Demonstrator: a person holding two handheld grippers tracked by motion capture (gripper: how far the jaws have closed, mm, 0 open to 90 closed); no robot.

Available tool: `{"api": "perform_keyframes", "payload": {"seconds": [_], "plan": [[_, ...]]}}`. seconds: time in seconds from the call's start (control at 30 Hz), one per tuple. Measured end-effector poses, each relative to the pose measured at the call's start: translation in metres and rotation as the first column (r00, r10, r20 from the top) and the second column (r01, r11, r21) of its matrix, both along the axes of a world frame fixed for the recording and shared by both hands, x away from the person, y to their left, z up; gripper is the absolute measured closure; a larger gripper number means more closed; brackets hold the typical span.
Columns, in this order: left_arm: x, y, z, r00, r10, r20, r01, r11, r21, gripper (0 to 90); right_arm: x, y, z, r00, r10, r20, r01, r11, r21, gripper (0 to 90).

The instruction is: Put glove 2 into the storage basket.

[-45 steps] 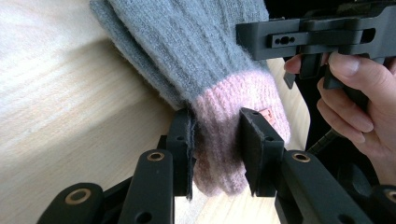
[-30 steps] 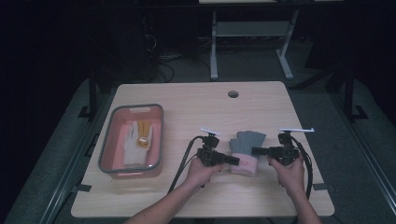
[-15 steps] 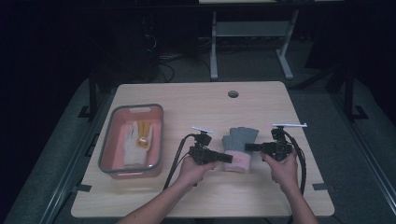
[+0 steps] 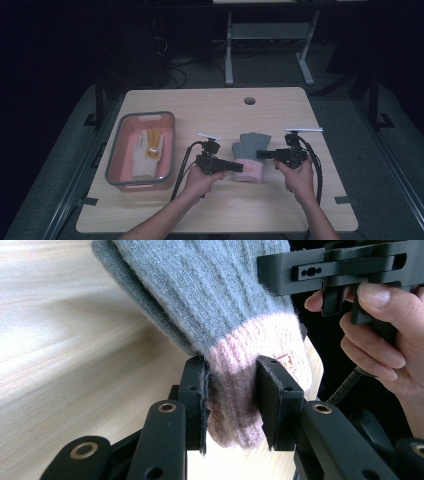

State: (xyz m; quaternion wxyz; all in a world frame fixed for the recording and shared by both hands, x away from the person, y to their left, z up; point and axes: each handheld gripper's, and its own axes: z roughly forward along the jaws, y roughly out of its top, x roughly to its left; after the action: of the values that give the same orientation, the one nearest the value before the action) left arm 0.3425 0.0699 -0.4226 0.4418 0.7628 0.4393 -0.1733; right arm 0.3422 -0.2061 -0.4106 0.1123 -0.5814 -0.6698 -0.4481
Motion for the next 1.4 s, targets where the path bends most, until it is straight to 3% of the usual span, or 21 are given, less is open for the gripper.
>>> {"api": "perform_keyframes", "payload": {"seconds": [1.4], "plan": [[-0.002, 0.055, 0.021, 0.9976, 0.054, 0.042, -0.053, 0.9985, -0.013, 66.9, 0.019, 0.052, 0.027, 0.9959, 0.088, 0.021, -0.088, 0.996, 0.017, 78.6]]}}
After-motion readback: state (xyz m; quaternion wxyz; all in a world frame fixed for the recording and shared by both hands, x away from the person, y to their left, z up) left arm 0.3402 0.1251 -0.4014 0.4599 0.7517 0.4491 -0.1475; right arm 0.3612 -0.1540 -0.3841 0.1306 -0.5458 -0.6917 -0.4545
